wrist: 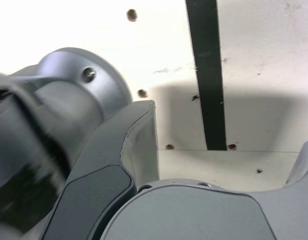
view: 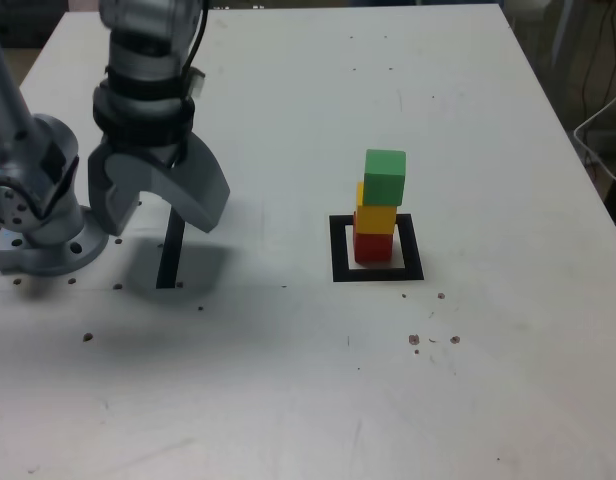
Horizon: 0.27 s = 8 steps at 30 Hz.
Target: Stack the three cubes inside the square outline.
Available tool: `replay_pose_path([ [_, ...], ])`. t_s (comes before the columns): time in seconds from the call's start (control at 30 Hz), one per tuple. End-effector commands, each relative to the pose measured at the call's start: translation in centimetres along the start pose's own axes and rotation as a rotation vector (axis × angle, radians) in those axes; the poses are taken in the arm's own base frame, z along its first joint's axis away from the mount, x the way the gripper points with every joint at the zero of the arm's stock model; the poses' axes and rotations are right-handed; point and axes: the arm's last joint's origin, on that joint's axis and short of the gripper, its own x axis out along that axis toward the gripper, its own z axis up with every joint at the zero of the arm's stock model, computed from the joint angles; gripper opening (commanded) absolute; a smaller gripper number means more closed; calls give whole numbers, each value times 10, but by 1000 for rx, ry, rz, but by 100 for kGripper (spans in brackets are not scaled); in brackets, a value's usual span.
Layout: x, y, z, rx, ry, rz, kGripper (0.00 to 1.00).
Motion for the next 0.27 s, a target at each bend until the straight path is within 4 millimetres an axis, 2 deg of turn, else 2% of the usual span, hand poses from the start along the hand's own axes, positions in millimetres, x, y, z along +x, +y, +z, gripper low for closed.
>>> replay_pose_path([
  [0.0, 2, 0, -2, -3, -13, 2, 99],
  [0.23, 1, 1, -3, -11, -3, 23, 99],
])
